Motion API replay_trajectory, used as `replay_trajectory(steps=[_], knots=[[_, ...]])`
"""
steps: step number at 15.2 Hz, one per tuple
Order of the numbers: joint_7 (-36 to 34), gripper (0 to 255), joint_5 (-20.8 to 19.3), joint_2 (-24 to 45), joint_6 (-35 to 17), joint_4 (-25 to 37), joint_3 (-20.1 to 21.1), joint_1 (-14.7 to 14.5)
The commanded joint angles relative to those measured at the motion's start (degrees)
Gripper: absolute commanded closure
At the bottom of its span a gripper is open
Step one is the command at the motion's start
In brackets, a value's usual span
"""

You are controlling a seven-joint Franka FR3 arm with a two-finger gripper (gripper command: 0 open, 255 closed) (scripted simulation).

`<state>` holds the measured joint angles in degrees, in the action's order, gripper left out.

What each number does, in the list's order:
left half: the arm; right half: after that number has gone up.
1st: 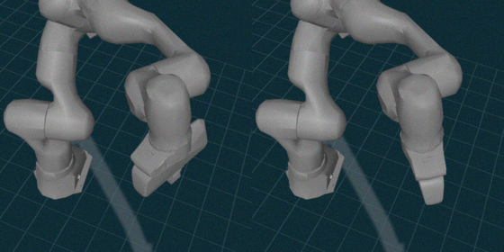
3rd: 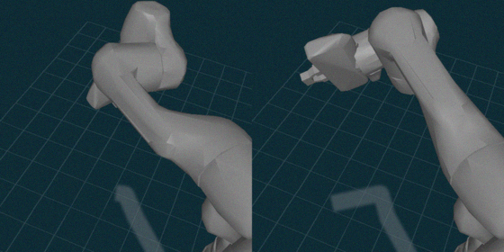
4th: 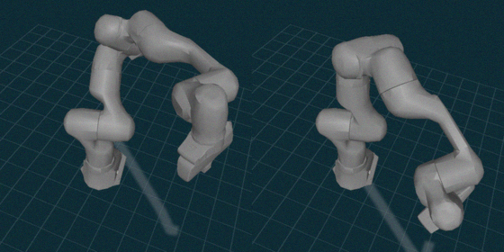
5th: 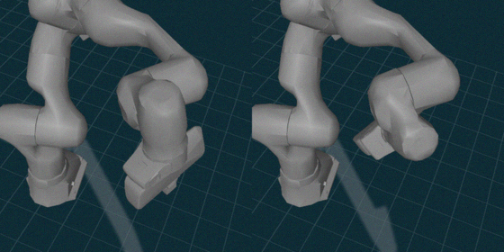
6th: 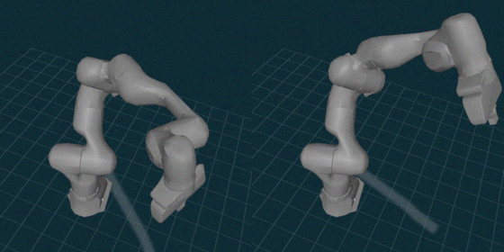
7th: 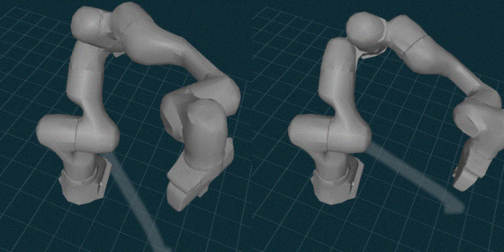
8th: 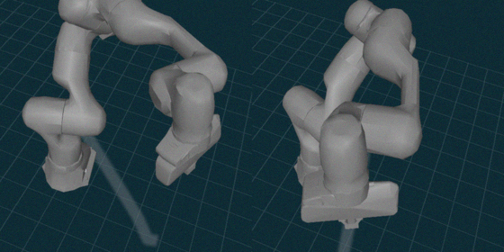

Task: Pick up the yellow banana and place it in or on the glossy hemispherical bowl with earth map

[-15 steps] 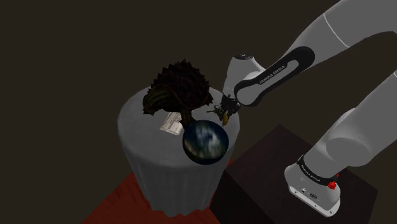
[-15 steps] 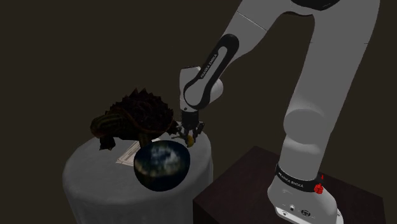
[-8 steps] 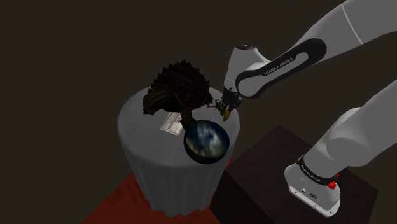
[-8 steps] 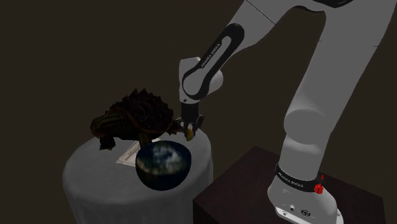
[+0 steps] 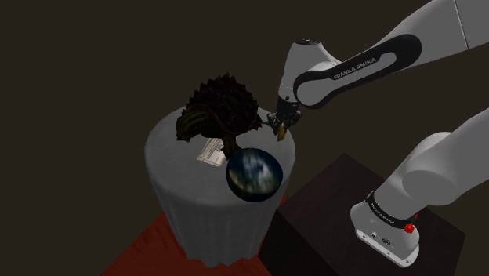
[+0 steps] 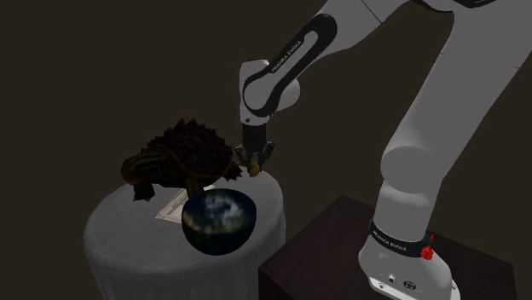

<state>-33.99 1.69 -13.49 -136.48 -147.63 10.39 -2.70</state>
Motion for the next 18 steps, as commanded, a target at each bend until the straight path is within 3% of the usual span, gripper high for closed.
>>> replay_trajectory(steps=[1,12,18], knots=[[0.19,255,0.21,-1.14,1.73,0.56,-0.1,-0.08],[0.87,255,0.79,-6.15,11.22,5.08,-0.7,-0.29],[-7.44,255,3.53,-8.63,11.85,3.4,5.31,-4.61]])
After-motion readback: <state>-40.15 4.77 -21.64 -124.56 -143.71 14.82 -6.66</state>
